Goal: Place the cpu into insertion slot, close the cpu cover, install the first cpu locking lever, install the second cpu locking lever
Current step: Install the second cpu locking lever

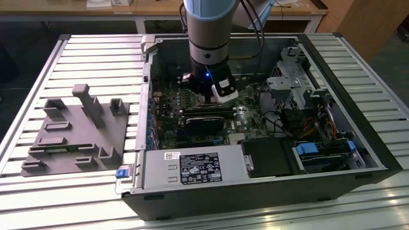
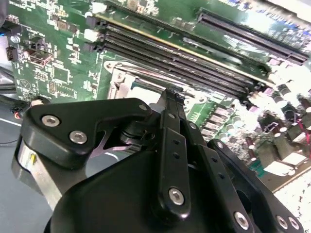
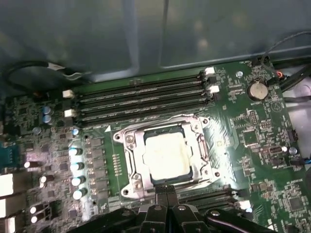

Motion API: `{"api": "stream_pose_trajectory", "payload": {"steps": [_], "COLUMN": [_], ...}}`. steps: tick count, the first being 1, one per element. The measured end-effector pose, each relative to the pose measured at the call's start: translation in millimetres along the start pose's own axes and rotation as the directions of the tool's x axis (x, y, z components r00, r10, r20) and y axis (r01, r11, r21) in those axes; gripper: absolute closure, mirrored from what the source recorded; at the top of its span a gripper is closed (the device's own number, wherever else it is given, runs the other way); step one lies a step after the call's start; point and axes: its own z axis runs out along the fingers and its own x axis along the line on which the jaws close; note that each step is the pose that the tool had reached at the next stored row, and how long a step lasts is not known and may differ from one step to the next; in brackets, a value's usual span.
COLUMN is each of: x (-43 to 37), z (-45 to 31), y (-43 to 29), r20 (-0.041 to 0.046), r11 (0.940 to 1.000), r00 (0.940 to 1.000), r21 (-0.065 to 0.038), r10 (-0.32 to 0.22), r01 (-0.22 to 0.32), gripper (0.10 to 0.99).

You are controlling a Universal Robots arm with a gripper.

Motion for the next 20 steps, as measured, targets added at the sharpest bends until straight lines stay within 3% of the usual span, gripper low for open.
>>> {"api": "stream_pose_trajectory", "payload": {"steps": [4, 9, 11, 17, 18, 20], "x": [-1.4, -1.9, -1.9, -3.2, -3.6, -3.8], "z": [3.3, 8.1, 10.1, 14.3, 14.8, 14.8], "y": [11.0, 24.9, 29.9, 42.0, 43.0, 43.2], "r20": [0.0036, 0.0039, 0.0039, 0.0029, 0.0022, 0.0019], "r11": [0.9998, 0.9995, 0.9991, 0.9955, 0.9949, 0.9949], "r00": [1.0000, 1.0000, 1.0000, 1.0000, 1.0000, 1.0000], "r21": [0.022, 0.030, 0.043, 0.095, 0.100, 0.101], "r10": [-0.002, -0.002, -0.003, -0.005, -0.005, -0.005], "r01": [0.002, 0.002, 0.003, 0.005, 0.005, 0.005], "gripper": [0.980, 0.980, 0.980, 0.980, 0.980, 0.980]}}
